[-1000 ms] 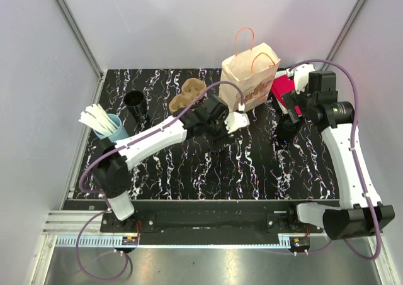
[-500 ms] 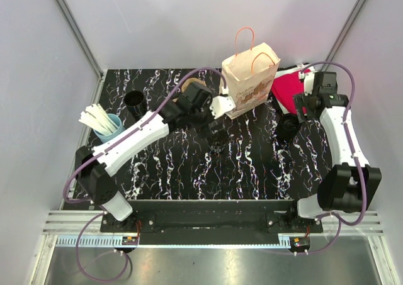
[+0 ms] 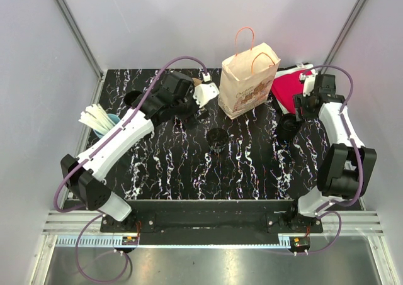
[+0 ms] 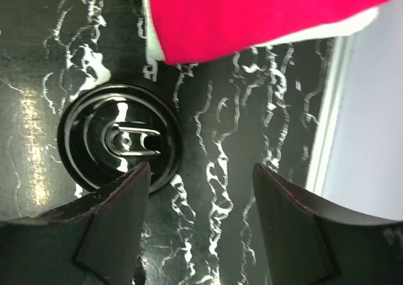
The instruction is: Pack the takeout coffee
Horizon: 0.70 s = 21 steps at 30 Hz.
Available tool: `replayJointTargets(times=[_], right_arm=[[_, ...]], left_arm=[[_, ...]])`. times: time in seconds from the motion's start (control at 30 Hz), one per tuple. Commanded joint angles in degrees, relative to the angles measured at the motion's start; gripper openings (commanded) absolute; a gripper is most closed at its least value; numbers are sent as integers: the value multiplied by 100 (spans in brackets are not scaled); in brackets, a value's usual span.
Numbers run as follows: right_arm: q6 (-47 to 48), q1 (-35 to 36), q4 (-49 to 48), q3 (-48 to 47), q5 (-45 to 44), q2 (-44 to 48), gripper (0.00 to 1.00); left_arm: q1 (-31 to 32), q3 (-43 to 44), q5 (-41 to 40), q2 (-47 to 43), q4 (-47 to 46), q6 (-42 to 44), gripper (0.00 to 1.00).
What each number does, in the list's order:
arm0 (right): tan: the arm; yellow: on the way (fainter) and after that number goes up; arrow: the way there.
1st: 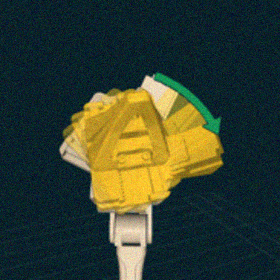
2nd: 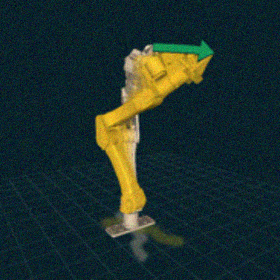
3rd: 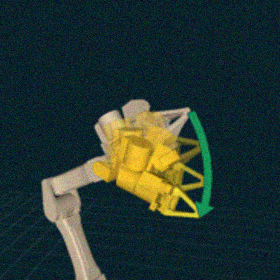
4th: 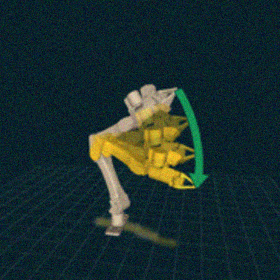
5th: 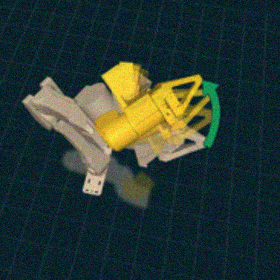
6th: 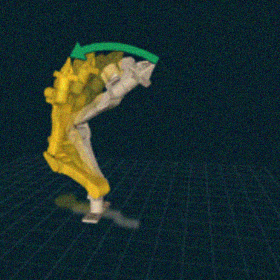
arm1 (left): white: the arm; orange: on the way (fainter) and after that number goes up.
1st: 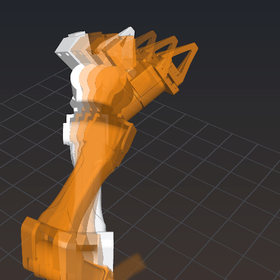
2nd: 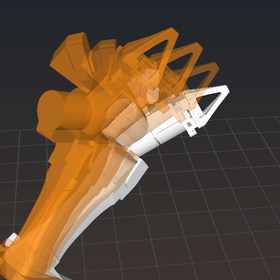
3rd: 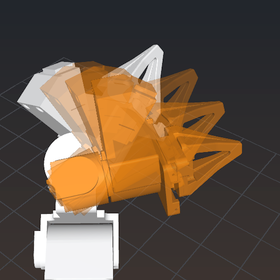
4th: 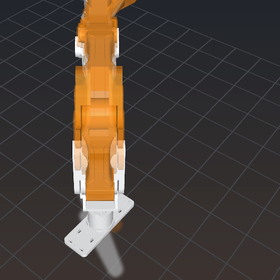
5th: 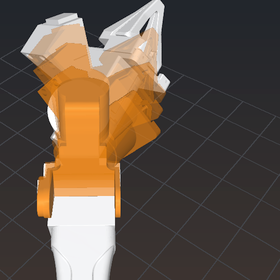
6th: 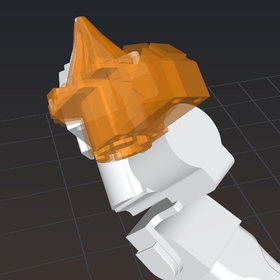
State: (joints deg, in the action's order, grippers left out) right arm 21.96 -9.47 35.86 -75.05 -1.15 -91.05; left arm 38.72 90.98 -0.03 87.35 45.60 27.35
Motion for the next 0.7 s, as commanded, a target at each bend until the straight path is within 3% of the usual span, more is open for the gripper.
replayJointTargets(times=[0.0,0.27,0.53,0.67], right_arm=[[-165,-2,-439,95,238,-167,69],[-209,-2,-633,210,282,-379,64],[-244,-2,-633,218,413,-440,47],[-236,-2,-624,236,475,-458,44]], left_arm=[[-22,95,118,-175,-43,-81,99],[-22,131,153,-122,-34,-134,99],[-22,148,188,-60,-43,-151,99],[-31,183,205,-17,-43,-160,99]])
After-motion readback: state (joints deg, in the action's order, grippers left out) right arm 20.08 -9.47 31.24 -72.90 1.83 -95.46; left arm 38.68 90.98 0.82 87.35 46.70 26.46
